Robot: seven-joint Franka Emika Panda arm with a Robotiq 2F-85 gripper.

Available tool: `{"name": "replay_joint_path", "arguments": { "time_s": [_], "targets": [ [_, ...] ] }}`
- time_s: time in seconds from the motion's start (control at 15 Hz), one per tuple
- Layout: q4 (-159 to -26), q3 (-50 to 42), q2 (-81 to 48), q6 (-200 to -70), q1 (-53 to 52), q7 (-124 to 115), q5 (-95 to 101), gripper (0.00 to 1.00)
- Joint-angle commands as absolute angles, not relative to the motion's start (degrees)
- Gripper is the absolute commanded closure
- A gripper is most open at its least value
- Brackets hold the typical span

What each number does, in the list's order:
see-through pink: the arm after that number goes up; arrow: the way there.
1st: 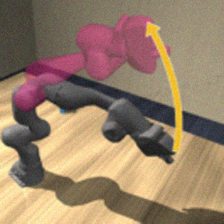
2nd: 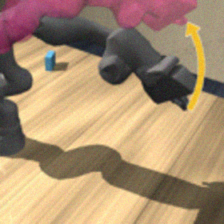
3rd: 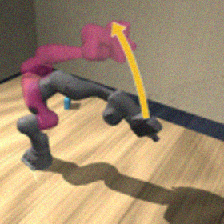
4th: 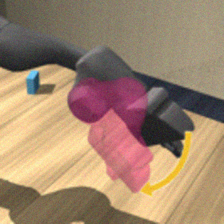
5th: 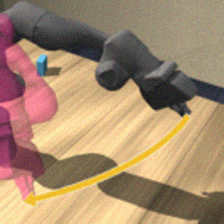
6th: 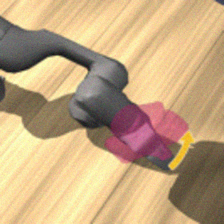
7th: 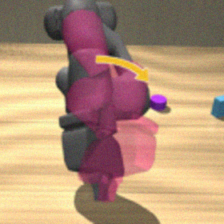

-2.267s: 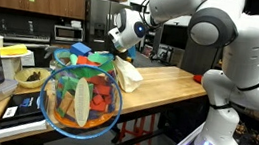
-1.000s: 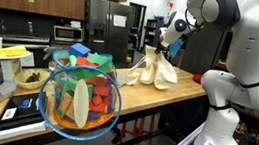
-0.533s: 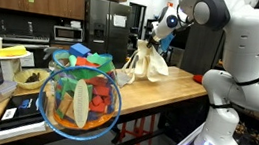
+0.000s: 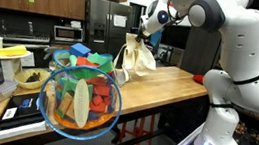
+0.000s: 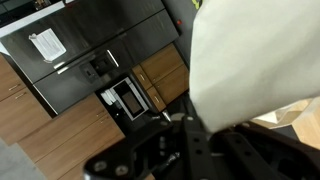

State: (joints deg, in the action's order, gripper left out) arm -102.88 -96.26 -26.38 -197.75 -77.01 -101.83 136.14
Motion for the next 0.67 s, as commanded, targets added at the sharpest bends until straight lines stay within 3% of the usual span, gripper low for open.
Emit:
{"name": "replay_joint_path", "arguments": {
  "time_s": [0.0,0.4,0.6],
  "targets": [
    [-100.96,-100.43,-22.1,-198.75,-78.97,-102.91,139.27,0.99],
    [-101.67,-124.1,-17.94,-198.55,-92.09,-105.63,135.7,0.99],
    [-103.28,-126.22,-17.77,-197.85,-92.68,-103.73,135.02,0.99]
  ]
}}
